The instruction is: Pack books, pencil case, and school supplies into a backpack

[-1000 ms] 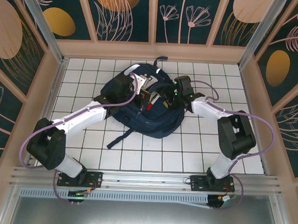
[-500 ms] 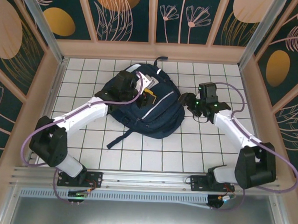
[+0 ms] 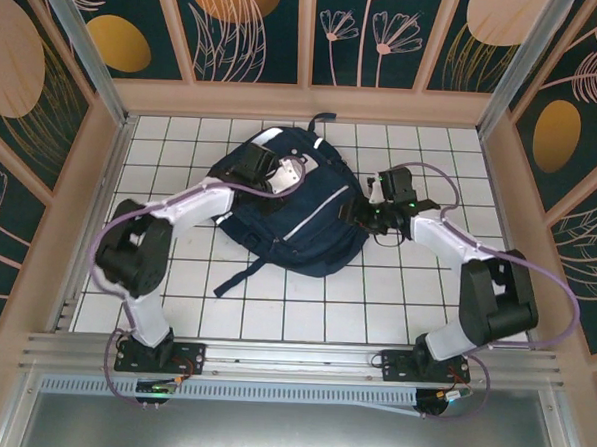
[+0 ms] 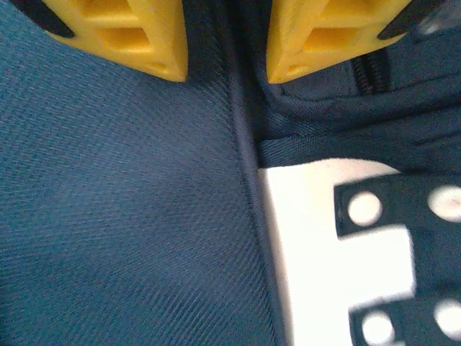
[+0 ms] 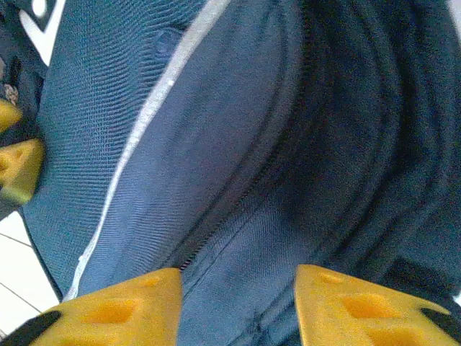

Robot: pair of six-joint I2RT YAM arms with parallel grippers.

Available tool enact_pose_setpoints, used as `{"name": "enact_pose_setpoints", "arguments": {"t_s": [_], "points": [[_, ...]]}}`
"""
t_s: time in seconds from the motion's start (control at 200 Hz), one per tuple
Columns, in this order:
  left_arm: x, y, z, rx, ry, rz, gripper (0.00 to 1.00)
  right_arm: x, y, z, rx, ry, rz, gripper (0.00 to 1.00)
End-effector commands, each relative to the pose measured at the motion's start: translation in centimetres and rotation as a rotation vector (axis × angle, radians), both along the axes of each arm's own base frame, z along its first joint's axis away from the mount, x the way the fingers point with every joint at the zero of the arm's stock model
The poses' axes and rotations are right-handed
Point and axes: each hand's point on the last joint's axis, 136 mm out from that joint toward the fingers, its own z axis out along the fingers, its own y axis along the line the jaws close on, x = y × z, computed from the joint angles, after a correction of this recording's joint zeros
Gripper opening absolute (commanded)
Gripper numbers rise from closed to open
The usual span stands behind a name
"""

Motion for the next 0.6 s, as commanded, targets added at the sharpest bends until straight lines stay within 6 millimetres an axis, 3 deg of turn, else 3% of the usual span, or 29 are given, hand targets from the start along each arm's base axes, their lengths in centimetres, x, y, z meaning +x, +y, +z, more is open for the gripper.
{"name": "enact_pose_setpoints", "arguments": {"t_s": [0.0, 0.09, 0.24, 0.39, 0.42, 0.515, 0.596], "points": [[0.3, -0.6, -1.3, -0.046, 0.061, 0.06, 0.29, 2.7, 1.0, 0.2, -0.004, -0.085, 0.038, 0.38], [-1.6, -0.6, -2.8, -0.087, 0.126, 0.062, 0.29, 4.3, 0.9, -1.3, -0.056, -0.084, 0.041, 0.33], [-7.8, -0.3, -4.5, -0.165, 0.297, -0.002, 0.3, 6.8, 0.9, -3.1, -0.039, -0.078, 0.056, 0.29], [-13.3, -0.8, -4.9, -0.211, 0.406, -0.103, 0.29, 9.7, 2.5, -4.1, 0.001, -0.102, 0.108, 0.27], [-14.0, -1.2, -3.7, -0.22, 0.386, -0.148, 0.29, 10.3, 2.7, -4.5, 0.003, -0.101, 0.11, 0.26], [-15.6, -1.4, -3.0, -0.131, 0.348, -0.275, 0.3, 12.5, 3.1, -4.6, 0.027, -0.114, 0.112, 0.26], [-14.2, -1.4, -1.7, -0.037, 0.247, -0.334, 0.31, 13.6, 3.1, -3.6, 0.068, -0.114, 0.098, 0.28]]}}
